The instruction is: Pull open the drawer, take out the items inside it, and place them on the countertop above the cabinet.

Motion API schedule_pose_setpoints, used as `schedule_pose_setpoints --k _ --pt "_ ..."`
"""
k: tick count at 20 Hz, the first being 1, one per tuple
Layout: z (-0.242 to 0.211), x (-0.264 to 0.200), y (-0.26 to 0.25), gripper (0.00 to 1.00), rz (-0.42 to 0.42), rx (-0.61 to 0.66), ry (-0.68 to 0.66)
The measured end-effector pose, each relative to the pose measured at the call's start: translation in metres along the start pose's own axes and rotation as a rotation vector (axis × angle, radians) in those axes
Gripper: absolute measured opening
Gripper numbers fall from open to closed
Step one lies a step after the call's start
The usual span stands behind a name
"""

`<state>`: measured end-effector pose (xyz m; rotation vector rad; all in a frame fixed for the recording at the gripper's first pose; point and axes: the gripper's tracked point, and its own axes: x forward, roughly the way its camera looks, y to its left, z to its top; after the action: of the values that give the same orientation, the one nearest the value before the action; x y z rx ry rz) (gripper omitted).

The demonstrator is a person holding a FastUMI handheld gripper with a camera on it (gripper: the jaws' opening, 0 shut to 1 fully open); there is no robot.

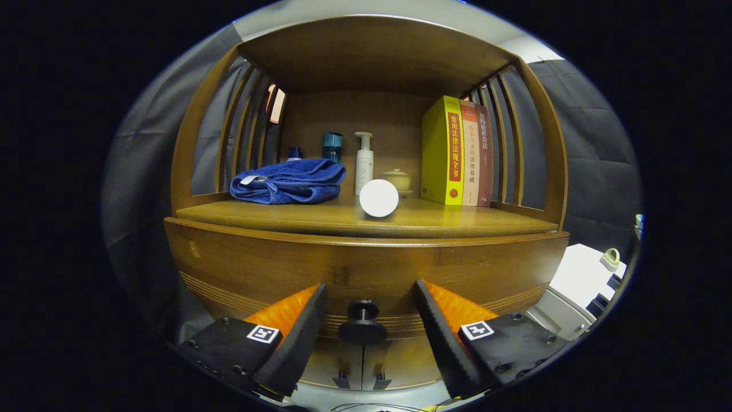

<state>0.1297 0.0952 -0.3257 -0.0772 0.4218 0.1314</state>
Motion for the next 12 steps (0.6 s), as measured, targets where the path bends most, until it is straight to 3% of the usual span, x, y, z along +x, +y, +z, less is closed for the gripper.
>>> schedule_pose_setpoints --k 6,8,12 --pt "-0.003 0.004 0.002 0.99 0.004 0.018 0.007" --pt "-0.003 0.006 -0.008 0.99 -0.03 0.029 0.004" --pt "0.027 -0.025 -0.021 0.99 -0.07 0.079 -0.045"
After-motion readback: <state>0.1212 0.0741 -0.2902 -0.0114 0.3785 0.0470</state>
